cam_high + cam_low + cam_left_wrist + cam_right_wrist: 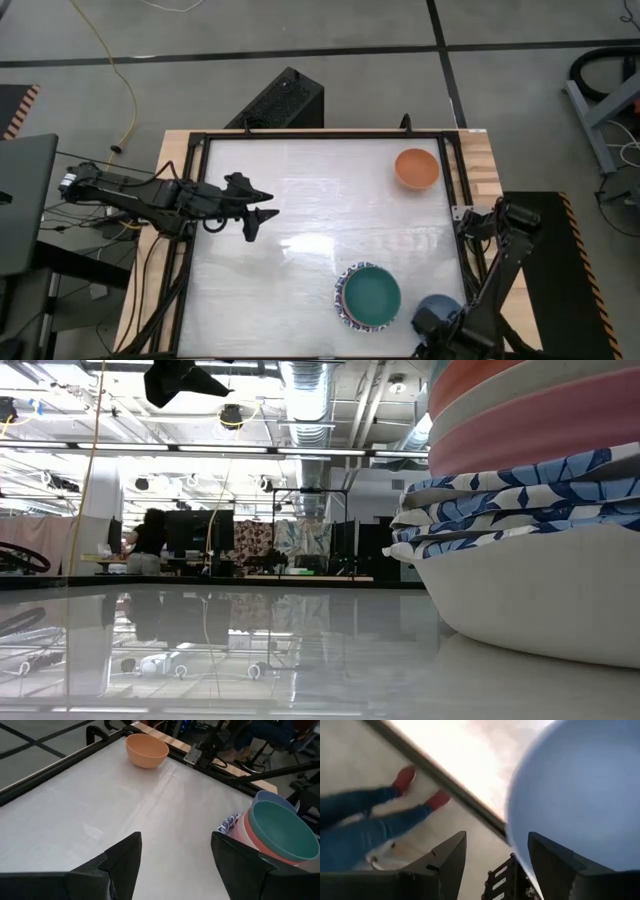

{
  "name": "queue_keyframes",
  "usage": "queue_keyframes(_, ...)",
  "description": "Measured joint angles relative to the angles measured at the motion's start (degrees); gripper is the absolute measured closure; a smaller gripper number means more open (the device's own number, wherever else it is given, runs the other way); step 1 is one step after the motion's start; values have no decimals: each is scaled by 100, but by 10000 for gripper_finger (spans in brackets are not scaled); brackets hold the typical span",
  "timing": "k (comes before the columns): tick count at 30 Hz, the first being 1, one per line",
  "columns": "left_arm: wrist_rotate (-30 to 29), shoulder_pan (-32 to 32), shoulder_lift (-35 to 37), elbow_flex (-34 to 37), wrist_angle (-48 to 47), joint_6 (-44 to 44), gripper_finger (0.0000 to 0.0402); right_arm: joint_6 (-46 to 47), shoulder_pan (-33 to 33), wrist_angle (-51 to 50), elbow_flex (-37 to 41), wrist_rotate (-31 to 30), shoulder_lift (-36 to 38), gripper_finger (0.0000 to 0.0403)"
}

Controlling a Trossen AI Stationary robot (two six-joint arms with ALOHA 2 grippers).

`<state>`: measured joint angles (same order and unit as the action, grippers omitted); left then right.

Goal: Nest bowls inside each other
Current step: Stack the blue bowl on top of the green bowl

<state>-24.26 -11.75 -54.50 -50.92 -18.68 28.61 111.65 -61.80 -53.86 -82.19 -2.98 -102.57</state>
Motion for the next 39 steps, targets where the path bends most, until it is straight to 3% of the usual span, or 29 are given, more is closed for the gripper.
queue_keyframes(12,-7,2,0,0,-10,88,172,-626,238,-282,-2,595,-464,184)
queue_keyframes(15,-8,1,0,0,-10,108,172,-895,336,-263,-2,821,-465,238)
queue_keyframes(19,-9,2,0,0,-10,113,172,-1065,442,-299,-2,905,-465,361)
queue_keyframes(21,-7,2,0,0,-10,117,172,-1107,485,-294,-29,869,-454,385)
queue_keyframes(30,-7,1,0,0,-9,119,172,-1132,477,-1626,-968,686,-454,396)
queue_keyframes(36,-7,2,0,0,-10,108,172,-1119,486,-3177,-2079,259,-454,396)
queue_keyframes(39,-7,1,1,0,-10,62,172,-1197,533,-3640,-2594,-229,-443,396)
